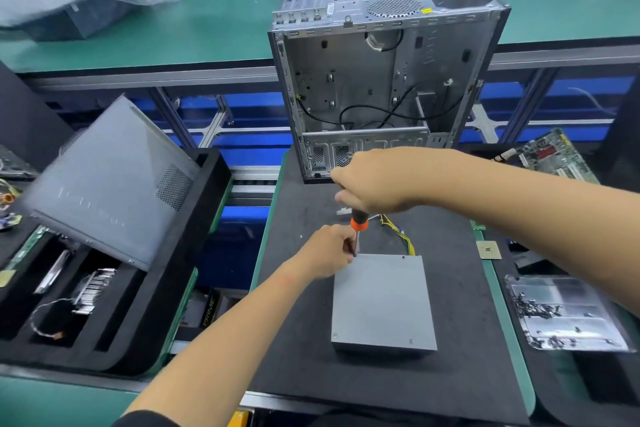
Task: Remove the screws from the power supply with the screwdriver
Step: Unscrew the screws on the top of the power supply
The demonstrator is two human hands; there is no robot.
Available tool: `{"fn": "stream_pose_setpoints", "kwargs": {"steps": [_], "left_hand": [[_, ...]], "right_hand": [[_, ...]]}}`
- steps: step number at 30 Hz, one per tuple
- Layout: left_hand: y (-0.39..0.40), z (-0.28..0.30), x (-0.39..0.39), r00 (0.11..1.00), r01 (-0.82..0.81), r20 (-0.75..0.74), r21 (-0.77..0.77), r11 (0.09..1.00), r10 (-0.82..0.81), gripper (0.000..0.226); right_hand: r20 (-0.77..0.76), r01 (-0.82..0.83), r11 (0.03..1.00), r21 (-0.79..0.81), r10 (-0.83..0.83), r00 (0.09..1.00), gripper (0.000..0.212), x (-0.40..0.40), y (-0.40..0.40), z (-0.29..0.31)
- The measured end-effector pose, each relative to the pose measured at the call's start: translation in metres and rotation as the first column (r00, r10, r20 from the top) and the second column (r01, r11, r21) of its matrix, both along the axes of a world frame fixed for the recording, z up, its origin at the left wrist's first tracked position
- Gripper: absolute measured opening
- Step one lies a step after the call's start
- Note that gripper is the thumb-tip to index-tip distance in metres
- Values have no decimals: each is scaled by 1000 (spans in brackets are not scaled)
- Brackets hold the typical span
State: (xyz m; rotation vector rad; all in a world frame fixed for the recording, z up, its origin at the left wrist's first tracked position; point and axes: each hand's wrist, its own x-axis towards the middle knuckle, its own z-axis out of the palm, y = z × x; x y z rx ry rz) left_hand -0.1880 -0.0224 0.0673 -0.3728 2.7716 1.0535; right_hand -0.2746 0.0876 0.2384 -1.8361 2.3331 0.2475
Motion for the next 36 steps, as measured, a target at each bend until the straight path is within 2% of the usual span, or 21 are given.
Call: {"fn": "stream_pose_setpoints", "kwargs": {"steps": [4, 8, 11, 14, 16, 20, 24, 27, 28, 30, 31, 33, 36], "left_hand": [[3, 2, 1, 1000, 6, -13, -62, 998, -6, 25], [4, 6, -3, 1000, 19, 3, -99, 995, -19, 14], [4, 9, -7, 998, 48, 48, -95, 994, -44, 11], [5, 15, -11, 991, 70, 117, -95, 993, -59, 11], [5, 18, -12, 987, 72, 147, -104, 992, -57, 13], [6, 19, -11, 988, 98, 128, -109, 989, -84, 18], [5, 19, -8, 992, 80, 105, -71, 994, -72, 16], [5, 18, -6, 995, 54, 89, -76, 996, -47, 14], [5, 18, -6, 996, 46, 82, -77, 996, -40, 15], [5, 18, -5, 997, 19, 77, -74, 997, -13, 15], [6, 19, -4, 997, 5, 74, -75, 997, 0, 17], [6, 18, -3, 998, -13, 58, -73, 997, 17, 19], [7, 18, -1, 999, -16, 27, -77, 997, 18, 9]], "right_hand": [[188, -67, 998, -12, 68, 980, 15, -8, 7, 7], [337, -81, 997, 5, 75, 939, 26, -9, 8, 13], [253, -59, 998, -14, 60, 965, 15, -6, 7, 5], [98, 78, 997, 22, -80, 992, 39, -8, 4, 1], [51, 98, 995, 30, -100, 994, 40, -10, 3, -1], [202, -37, 999, -29, 43, 979, 16, -9, 5, 3], [326, -66, 997, -29, 72, 943, 25, -7, 5, 12], [276, -17, 1000, -16, 21, 961, 13, -4, 4, 6], [229, 15, 1000, -12, -12, 973, 16, -4, 4, 5], [132, 90, 996, 29, -93, 987, 38, -6, 2, 4], [116, 107, 993, 53, -112, 987, 42, -7, 2, 4], [173, 91, 994, 60, -101, 980, 36, -8, 3, 4], [216, -26, 999, 19, 21, 976, 14, -7, 7, 6]]}}
